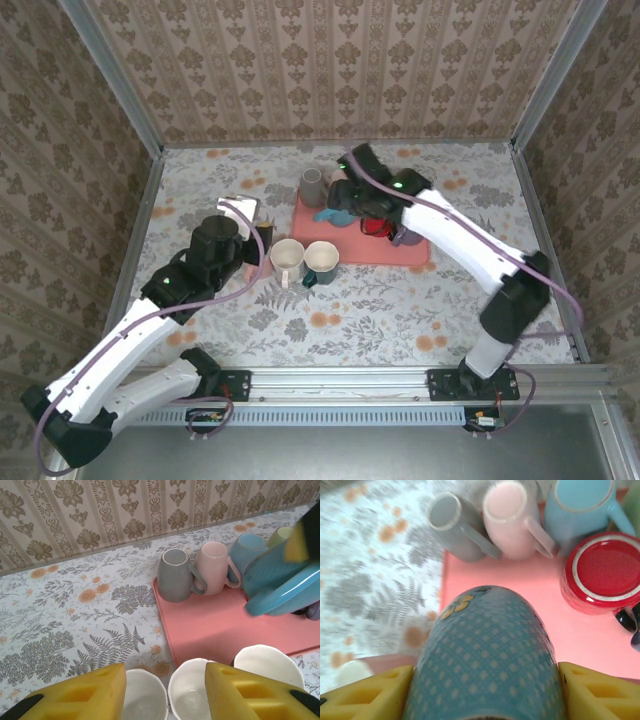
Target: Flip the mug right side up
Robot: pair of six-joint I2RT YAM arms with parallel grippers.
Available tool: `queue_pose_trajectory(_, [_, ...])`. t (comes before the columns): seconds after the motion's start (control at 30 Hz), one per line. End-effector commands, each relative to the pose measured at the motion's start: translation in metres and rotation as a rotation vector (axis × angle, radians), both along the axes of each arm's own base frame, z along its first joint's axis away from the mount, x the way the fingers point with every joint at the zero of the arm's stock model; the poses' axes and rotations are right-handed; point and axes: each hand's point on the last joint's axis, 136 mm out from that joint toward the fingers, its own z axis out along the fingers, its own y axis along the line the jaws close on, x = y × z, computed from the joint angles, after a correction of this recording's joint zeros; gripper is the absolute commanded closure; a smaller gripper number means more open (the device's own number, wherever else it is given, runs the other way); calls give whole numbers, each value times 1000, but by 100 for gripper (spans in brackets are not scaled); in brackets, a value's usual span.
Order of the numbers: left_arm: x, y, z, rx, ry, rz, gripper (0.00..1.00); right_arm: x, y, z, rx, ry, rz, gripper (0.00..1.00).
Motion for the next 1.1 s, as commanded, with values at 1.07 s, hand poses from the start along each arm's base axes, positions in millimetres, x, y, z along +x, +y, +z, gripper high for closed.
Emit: queue_pose_trajectory(1.07, [-35,-162,86,-1310,724,-664,39,-109,-42,175,226,-1076,374,55])
